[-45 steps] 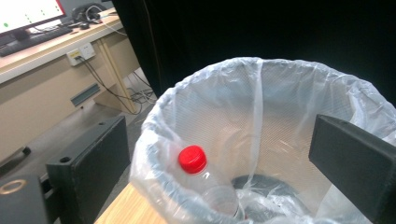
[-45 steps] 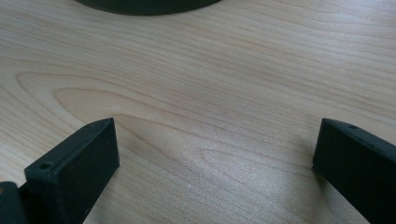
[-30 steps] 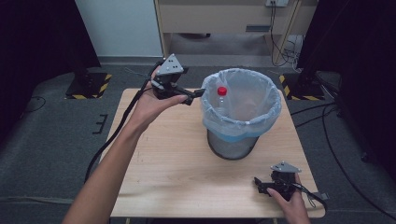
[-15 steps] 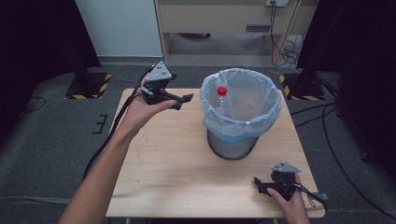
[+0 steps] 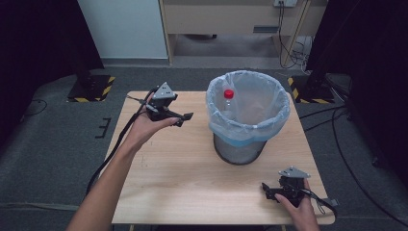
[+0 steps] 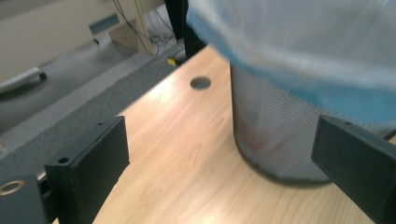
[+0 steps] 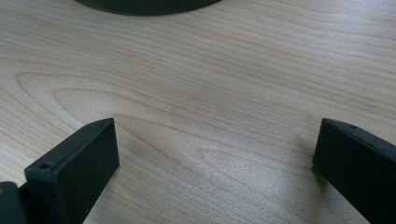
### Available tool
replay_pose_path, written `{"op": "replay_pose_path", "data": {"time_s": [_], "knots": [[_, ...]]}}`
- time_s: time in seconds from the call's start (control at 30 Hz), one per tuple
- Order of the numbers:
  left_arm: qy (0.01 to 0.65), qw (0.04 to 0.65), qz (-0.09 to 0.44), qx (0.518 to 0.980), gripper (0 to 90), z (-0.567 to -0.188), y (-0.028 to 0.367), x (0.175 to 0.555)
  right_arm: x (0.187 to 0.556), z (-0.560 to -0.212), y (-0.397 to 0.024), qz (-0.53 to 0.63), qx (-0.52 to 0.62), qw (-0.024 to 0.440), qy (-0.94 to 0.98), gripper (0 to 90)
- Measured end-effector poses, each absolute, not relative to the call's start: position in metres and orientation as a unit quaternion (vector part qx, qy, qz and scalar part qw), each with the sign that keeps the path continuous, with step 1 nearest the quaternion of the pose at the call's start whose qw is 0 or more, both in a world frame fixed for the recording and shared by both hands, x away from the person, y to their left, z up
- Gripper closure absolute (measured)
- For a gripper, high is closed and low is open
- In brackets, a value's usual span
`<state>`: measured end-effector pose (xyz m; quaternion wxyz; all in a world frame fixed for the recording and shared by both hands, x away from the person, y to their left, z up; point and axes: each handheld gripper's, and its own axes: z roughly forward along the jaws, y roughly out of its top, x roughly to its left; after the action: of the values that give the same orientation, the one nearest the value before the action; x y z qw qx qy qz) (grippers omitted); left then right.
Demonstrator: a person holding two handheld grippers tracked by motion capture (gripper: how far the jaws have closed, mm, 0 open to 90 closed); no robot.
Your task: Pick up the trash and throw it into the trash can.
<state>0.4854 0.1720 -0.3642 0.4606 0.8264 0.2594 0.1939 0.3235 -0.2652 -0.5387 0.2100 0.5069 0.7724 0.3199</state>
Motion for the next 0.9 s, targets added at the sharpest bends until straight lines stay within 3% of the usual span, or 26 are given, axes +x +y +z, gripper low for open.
{"op": "replay_pose_path", "data": {"time_s": [0.27, 0.9], "knots": [[0.271, 0.425, 0.17, 0.847, 3.0, -0.414, 0.175, 0.481, 0.323, -0.539, -0.265, 0.32, 0.507, 0.21, 0.773, 0.3], [0.282, 0.381, 0.136, 0.87, 3.2, -0.479, 0.173, 0.464, 0.323, -0.539, -0.265, 0.321, 0.508, 0.209, 0.772, 0.3]]}}
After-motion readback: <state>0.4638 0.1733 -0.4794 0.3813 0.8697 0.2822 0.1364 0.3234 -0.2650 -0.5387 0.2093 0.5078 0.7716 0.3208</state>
